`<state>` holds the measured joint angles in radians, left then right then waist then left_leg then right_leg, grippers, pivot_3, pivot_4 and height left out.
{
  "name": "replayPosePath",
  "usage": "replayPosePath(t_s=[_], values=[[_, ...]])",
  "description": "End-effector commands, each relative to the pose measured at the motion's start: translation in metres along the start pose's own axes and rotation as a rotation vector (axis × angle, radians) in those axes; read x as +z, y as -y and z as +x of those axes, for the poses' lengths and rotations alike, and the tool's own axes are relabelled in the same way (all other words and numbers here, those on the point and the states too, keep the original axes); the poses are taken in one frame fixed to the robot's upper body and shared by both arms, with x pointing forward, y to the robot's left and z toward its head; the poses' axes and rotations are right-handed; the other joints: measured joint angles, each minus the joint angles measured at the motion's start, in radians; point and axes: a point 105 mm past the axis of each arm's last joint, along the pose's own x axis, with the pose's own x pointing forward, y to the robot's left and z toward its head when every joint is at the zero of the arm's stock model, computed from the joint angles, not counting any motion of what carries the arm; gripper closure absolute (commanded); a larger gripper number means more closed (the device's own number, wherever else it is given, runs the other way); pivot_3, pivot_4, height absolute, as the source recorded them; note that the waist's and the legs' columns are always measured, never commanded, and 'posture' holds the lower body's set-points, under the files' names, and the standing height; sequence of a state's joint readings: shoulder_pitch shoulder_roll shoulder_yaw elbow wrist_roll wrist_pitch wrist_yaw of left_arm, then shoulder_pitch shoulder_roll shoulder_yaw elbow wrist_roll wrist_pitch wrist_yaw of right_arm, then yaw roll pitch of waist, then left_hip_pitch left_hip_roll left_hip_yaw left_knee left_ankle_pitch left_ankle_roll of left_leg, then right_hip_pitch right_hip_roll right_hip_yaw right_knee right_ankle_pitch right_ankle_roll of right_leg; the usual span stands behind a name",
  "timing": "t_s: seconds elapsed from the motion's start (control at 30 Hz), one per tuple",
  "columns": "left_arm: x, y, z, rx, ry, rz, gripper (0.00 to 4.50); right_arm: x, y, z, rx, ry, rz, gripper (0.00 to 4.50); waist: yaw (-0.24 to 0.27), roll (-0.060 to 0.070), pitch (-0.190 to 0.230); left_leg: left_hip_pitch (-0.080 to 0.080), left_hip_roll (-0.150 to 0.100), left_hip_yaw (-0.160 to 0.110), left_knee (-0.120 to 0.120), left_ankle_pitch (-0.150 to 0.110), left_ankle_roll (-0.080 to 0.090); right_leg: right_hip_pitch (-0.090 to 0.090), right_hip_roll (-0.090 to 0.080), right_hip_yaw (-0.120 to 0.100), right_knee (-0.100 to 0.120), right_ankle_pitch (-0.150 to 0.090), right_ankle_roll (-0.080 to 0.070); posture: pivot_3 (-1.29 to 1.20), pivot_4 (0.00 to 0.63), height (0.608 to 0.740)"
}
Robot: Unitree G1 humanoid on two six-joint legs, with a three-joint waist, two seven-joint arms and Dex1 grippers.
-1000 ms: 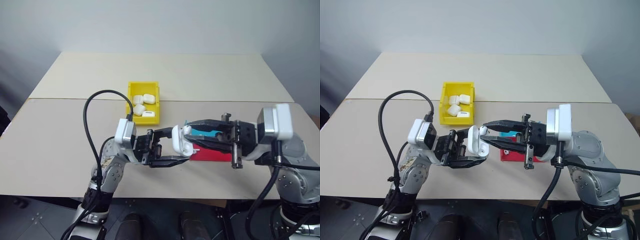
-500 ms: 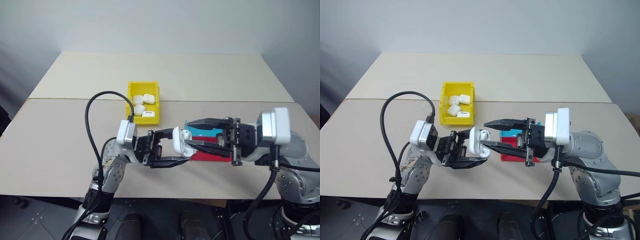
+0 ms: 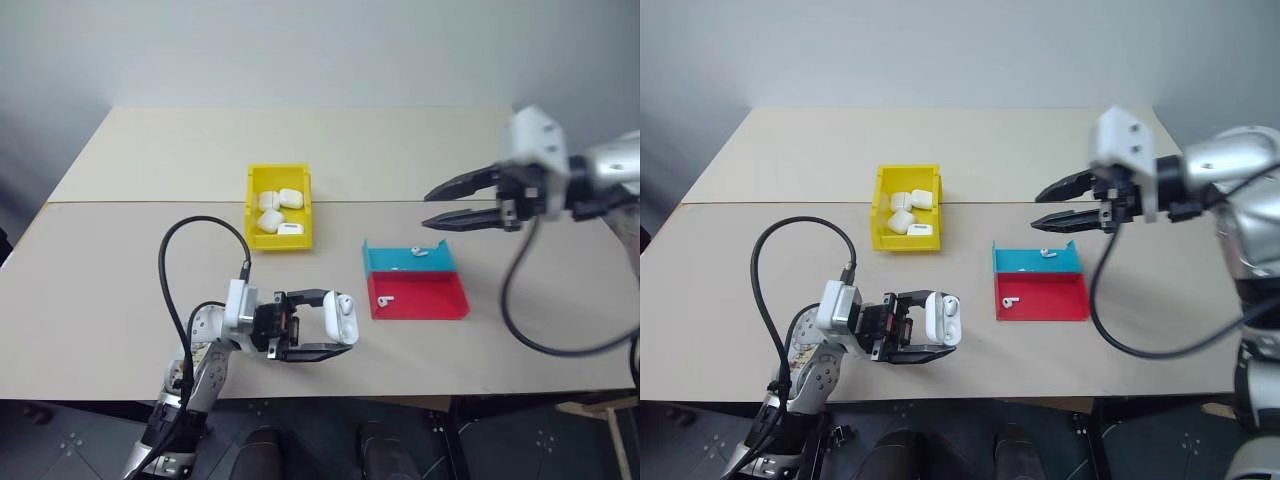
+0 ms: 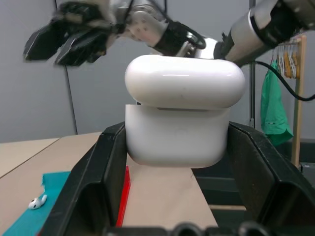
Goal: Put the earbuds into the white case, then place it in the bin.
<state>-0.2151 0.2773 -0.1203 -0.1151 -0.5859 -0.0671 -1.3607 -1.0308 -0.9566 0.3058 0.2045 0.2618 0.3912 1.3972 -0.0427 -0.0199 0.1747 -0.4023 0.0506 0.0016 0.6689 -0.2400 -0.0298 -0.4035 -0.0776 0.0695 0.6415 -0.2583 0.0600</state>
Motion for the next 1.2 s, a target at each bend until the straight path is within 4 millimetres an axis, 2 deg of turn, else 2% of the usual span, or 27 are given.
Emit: replayPosePath(t_s=[0.03,0.2,0.33,0.57,0.9,1.2], values=[[0.008,0.002,0.005,0.027,0.023,0.052,1.73,-0.025,0.014,0.019,0.046,-0.180,-0.038,2.31,0.000,0.000,0.000,0.000,0.000,0.000,0.000,0.000,0.000,-0.001,0.000,0.000,0.000,0.000,0.000,0.00,0.150,0.740],[0.008,0.009,0.007,0.070,0.025,0.033,1.73,-0.048,0.029,0.042,0.097,-0.350,-0.088,2.31,0.004,0.001,0.001,-0.003,0.000,0.000,0.000,0.000,0.000,-0.003,-0.001,0.000,0.000,0.000,0.000,0.00,0.150,0.740],[0.009,0.010,0.008,0.090,0.020,0.031,1.73,-0.055,0.037,0.050,0.109,-0.425,-0.118,2.31,0.005,0.001,0.001,-0.003,0.000,0.000,0.000,0.000,0.000,-0.003,-0.001,-0.001,0.001,0.000,0.000,0.00,0.150,0.740],[0.009,0.006,0.007,0.126,0.012,0.052,1.73,-0.068,0.037,0.061,0.141,-0.518,-0.146,2.31,0.001,0.001,0.001,-0.002,0.000,0.000,0.000,0.000,0.000,-0.003,0.000,-0.001,0.002,0.000,0.000,0.00,0.150,0.740],[0.008,0.008,0.008,0.137,0.008,0.063,1.73,-0.080,0.037,0.072,0.103,-0.552,-0.153,2.31,0.000,0.001,0.001,-0.002,0.000,0.000,0.000,0.000,0.000,-0.003,0.000,0.000,0.002,0.000,0.000,0.00,0.150,0.740],[0.009,0.007,0.006,0.143,-0.006,0.066,1.73,-0.089,0.035,0.071,0.096,-0.579,-0.117,2.31,-0.001,0.002,0.001,-0.002,0.000,0.000,0.000,0.000,0.000,-0.003,0.000,0.000,0.002,0.000,0.000,0.00,0.150,0.740]])
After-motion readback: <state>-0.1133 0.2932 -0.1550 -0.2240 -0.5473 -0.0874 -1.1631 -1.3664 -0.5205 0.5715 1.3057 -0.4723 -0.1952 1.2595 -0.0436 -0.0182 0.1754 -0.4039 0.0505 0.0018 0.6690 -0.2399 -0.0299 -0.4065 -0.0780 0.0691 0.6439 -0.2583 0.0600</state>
